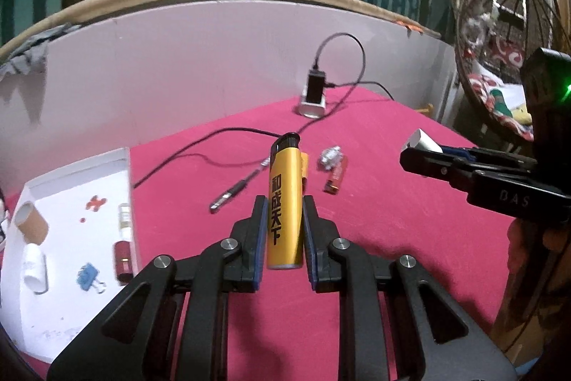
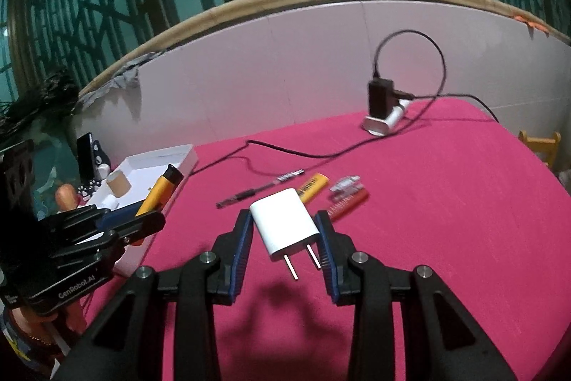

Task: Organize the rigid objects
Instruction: 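Carry the white plug and yellow lighter into the tray, open both tools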

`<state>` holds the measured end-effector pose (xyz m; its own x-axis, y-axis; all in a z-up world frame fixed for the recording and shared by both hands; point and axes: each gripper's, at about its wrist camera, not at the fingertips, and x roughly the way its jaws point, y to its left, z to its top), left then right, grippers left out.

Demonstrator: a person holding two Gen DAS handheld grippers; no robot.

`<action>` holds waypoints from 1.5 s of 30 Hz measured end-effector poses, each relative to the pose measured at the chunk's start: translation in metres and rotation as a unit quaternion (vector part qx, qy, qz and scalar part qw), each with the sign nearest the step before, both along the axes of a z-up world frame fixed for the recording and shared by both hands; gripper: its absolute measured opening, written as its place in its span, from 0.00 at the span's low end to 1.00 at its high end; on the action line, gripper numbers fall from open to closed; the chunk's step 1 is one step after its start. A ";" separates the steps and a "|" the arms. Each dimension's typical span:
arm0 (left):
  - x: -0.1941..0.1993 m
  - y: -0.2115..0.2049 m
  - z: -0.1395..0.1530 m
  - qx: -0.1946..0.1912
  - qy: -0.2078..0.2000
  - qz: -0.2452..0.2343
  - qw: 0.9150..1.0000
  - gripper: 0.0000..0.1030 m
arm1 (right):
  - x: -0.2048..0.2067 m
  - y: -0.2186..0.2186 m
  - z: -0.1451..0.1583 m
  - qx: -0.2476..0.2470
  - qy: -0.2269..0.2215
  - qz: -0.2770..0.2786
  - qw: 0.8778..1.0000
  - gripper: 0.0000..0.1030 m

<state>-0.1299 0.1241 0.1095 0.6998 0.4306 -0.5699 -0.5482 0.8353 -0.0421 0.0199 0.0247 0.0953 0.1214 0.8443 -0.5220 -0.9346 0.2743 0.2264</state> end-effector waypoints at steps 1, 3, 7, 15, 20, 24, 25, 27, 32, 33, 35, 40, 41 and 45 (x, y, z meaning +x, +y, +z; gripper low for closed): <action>-0.006 0.002 0.002 0.000 -0.005 0.005 1.000 0.17 | -0.003 0.002 0.002 0.000 -0.003 0.003 1.000 0.34; -0.012 0.006 0.006 0.001 -0.011 0.013 1.000 0.17 | -0.011 0.007 0.006 0.000 -0.010 0.010 1.000 0.34; -0.030 0.014 0.011 -0.001 -0.025 0.030 0.999 0.17 | -0.023 0.018 0.013 -0.001 -0.021 0.022 1.000 0.34; -0.060 0.031 0.014 -0.007 -0.041 0.066 0.997 0.17 | -0.047 0.040 0.023 -0.004 -0.036 0.049 0.998 0.34; -0.076 0.042 0.012 -0.010 -0.047 0.086 0.995 0.17 | -0.063 0.056 0.025 -0.009 -0.040 0.072 0.997 0.34; -0.090 0.052 0.010 -0.018 -0.053 0.102 0.993 0.17 | -0.078 0.067 0.025 -0.015 -0.046 0.090 0.995 0.34; -0.093 0.055 0.010 -0.019 -0.053 0.107 0.993 0.17 | -0.081 0.070 0.025 -0.015 -0.047 0.093 0.994 0.34; -0.099 0.060 0.009 -0.018 -0.054 0.117 0.992 0.17 | -0.088 0.076 0.026 -0.017 -0.048 0.101 0.994 0.34; -0.119 0.075 0.006 -0.028 -0.062 0.139 0.988 0.17 | -0.104 0.092 0.028 -0.025 -0.045 0.126 0.991 0.34; -0.123 0.078 0.006 -0.029 -0.064 0.144 0.987 0.17 | -0.107 0.095 0.028 -0.027 -0.046 0.129 0.990 0.34; -0.131 0.082 0.006 -0.032 -0.068 0.153 0.985 0.17 | -0.114 0.102 0.028 -0.030 -0.048 0.139 0.989 0.34; -0.154 0.097 0.003 -0.042 -0.075 0.180 0.980 0.17 | -0.132 0.125 0.028 -0.044 -0.052 0.163 0.984 0.34; -0.159 0.101 0.002 -0.044 -0.077 0.187 0.978 0.17 | -0.135 0.130 0.027 -0.047 -0.051 0.167 0.984 0.34; -0.183 0.118 -0.002 -0.055 -0.080 0.217 0.971 0.17 | -0.149 0.150 0.020 -0.062 -0.053 0.177 0.981 0.34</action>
